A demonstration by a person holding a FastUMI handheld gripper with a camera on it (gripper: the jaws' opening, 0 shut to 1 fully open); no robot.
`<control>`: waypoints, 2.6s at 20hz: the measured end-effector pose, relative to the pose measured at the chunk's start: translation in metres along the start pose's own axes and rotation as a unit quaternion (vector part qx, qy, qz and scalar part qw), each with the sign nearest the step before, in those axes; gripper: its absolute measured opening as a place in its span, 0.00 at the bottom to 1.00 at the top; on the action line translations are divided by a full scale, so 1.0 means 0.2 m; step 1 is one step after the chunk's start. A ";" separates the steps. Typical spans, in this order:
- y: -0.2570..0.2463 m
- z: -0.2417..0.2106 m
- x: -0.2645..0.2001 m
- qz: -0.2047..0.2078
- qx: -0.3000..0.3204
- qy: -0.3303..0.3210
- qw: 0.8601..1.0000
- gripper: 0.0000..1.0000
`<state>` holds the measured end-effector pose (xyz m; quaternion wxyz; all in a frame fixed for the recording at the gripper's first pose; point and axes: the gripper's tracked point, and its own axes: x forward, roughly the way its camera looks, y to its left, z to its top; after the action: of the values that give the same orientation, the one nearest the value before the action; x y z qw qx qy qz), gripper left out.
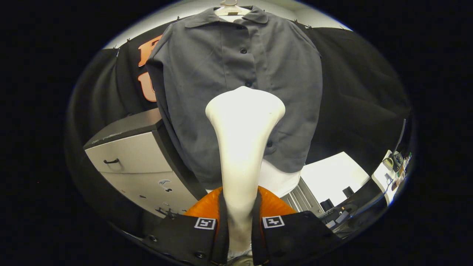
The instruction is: Iron the clothes twice with a garment steamer, once on the left side and once on the right side.
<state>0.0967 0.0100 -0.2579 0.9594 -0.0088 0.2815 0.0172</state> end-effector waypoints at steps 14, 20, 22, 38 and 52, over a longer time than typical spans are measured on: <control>-0.14 0.50 -0.25 -0.028 -0.002 -0.085 0.996 0.32; -0.22 0.76 -0.28 -0.031 0.000 -0.112 0.993 0.32; -0.24 0.86 -0.28 -0.034 0.001 -0.125 0.992 0.32; -0.40 1.21 0.04 -0.026 0.001 -0.160 0.987 0.32; -0.44 1.06 0.19 -0.008 0.013 -0.128 0.992 0.32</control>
<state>0.2459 -0.0709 -0.0998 0.9877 0.0040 0.1561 0.0064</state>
